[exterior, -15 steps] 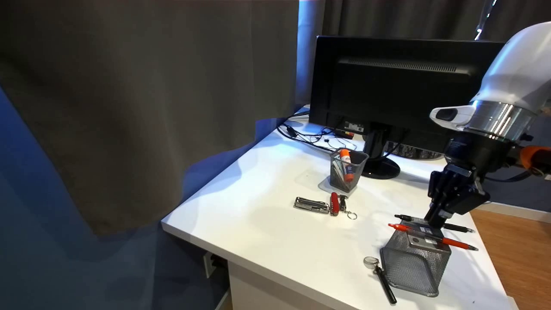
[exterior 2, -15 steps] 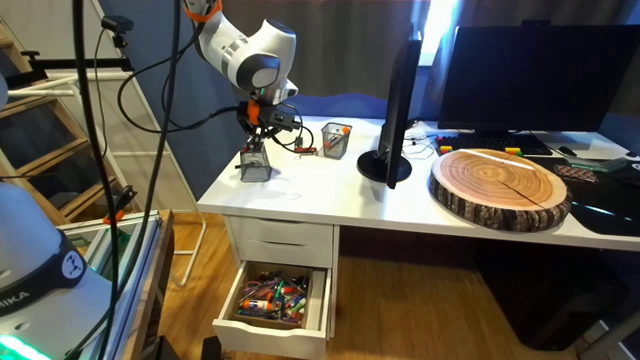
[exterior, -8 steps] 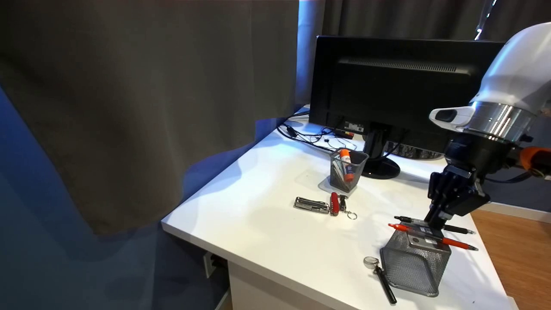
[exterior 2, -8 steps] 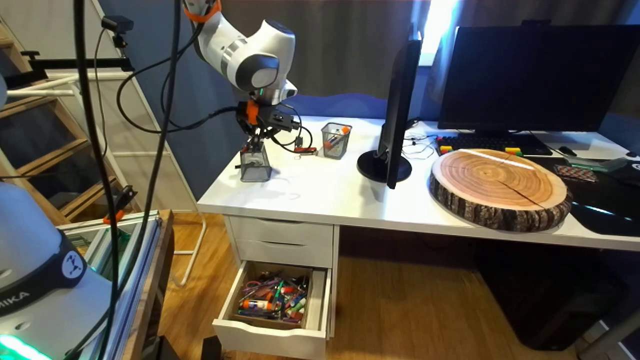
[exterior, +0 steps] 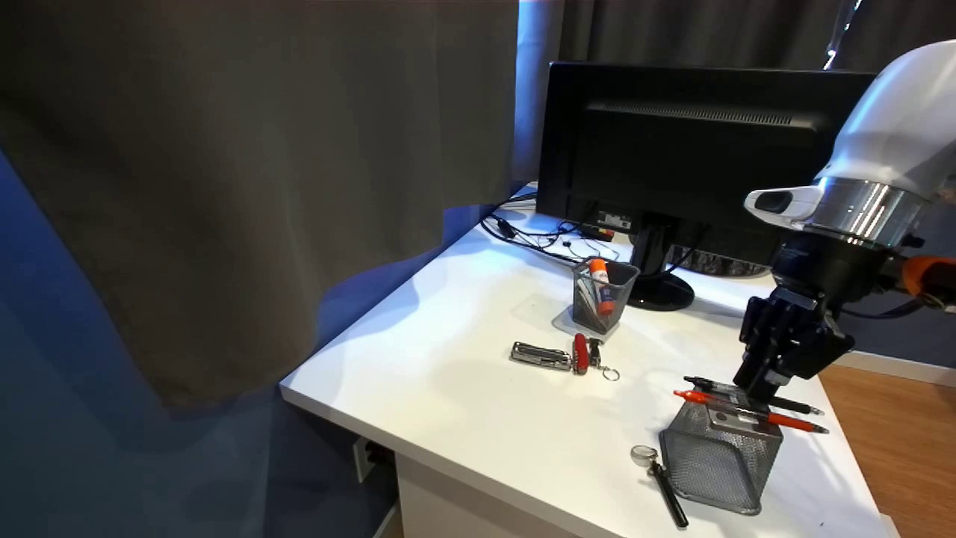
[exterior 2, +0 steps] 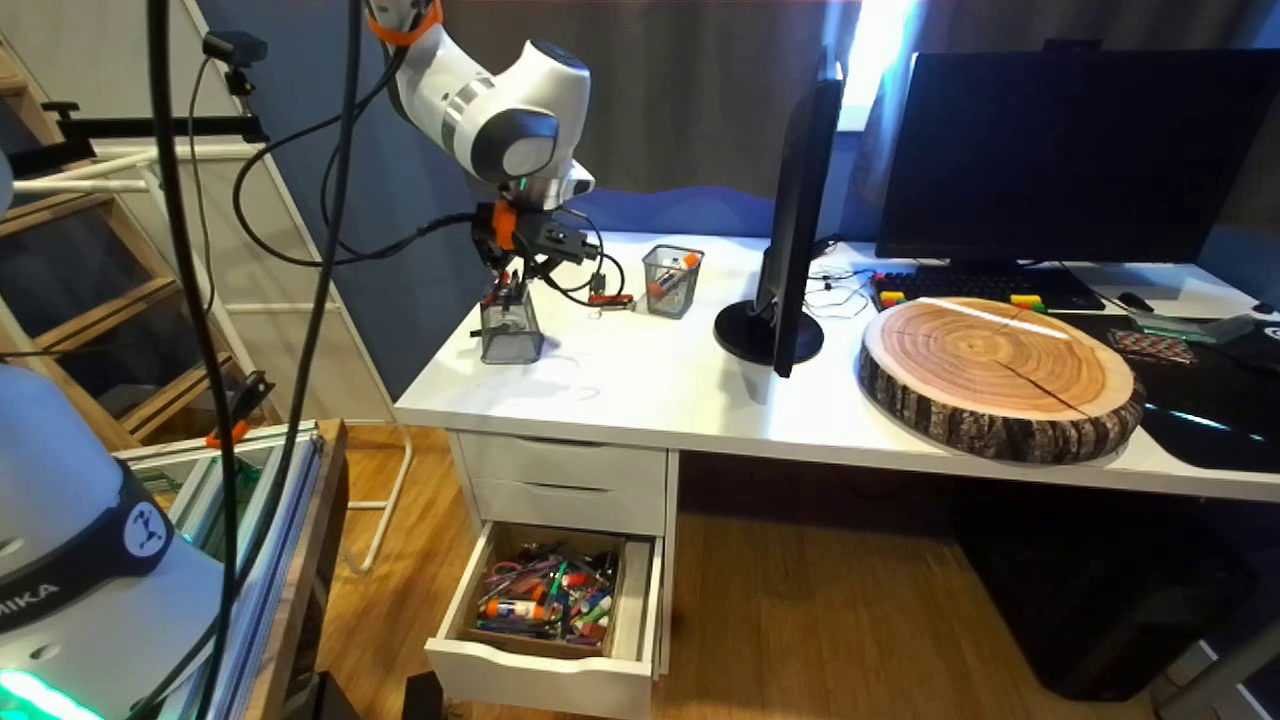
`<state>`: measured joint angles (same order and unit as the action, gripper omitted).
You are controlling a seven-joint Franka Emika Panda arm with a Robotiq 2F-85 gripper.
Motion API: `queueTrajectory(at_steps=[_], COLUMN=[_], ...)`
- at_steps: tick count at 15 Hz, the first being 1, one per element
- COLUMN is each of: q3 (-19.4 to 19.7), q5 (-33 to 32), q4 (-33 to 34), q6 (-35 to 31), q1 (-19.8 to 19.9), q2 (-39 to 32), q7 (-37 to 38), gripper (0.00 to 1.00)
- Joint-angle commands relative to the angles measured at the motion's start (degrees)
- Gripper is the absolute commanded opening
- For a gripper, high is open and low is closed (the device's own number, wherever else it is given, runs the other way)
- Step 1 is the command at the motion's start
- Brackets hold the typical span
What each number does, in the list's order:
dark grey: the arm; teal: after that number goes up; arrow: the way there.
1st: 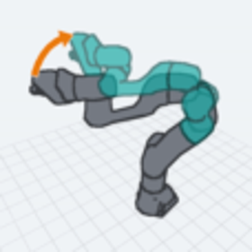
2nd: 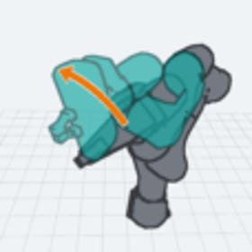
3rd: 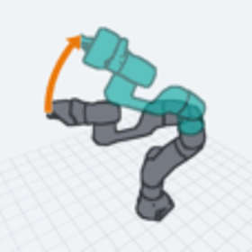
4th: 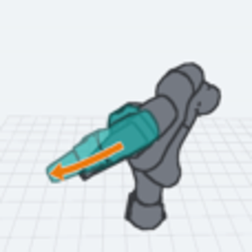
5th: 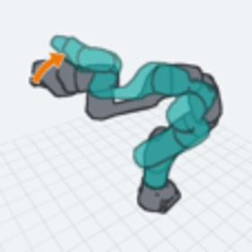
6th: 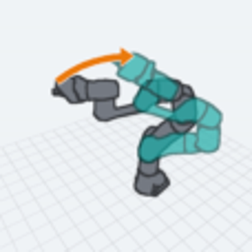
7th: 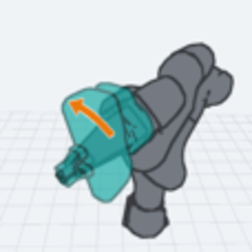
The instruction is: Put the red and black pens on the stationary holder to the left
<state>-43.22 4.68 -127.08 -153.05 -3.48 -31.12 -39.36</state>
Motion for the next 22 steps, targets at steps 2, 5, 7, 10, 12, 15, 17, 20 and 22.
queueTrajectory(at_steps=[2, 5, 7, 10, 12, 15, 17, 20, 22], q3=[0.74, 0.72, 0.72, 0.73, 0.77, 0.4, 0.25, 0.95, 1.35], q5=[0.28, 0.17, 0.03, -0.31, -0.69, -0.7, -0.48, -0.42, 0.01], q4=[0.38, 0.41, 0.39, -0.17, -0.97, -2.51, -3.62, -4.51, -5.05], q6=[-0.24, -0.28, -0.3, -0.43, -0.1, 0.25, -0.08, 0.44, 1.15], q1=[-1.15, -1.1, -1.1, -1.05, -0.92, -0.37, -0.19, -0.82, -1.25], q2=[0.54, 0.68, 0.95, 2.38, 4.53, 9.37, 13.34, 18.94, 22.62], q7=[1.12, 0.95, 0.87, 0.99, 1.15, 1.15, 1.07, 1.12, 0.67], gripper=[0.7, 0.91, 1.0, 1.0, 1.0, 1.0, 1.0, 1.0, 1.0])
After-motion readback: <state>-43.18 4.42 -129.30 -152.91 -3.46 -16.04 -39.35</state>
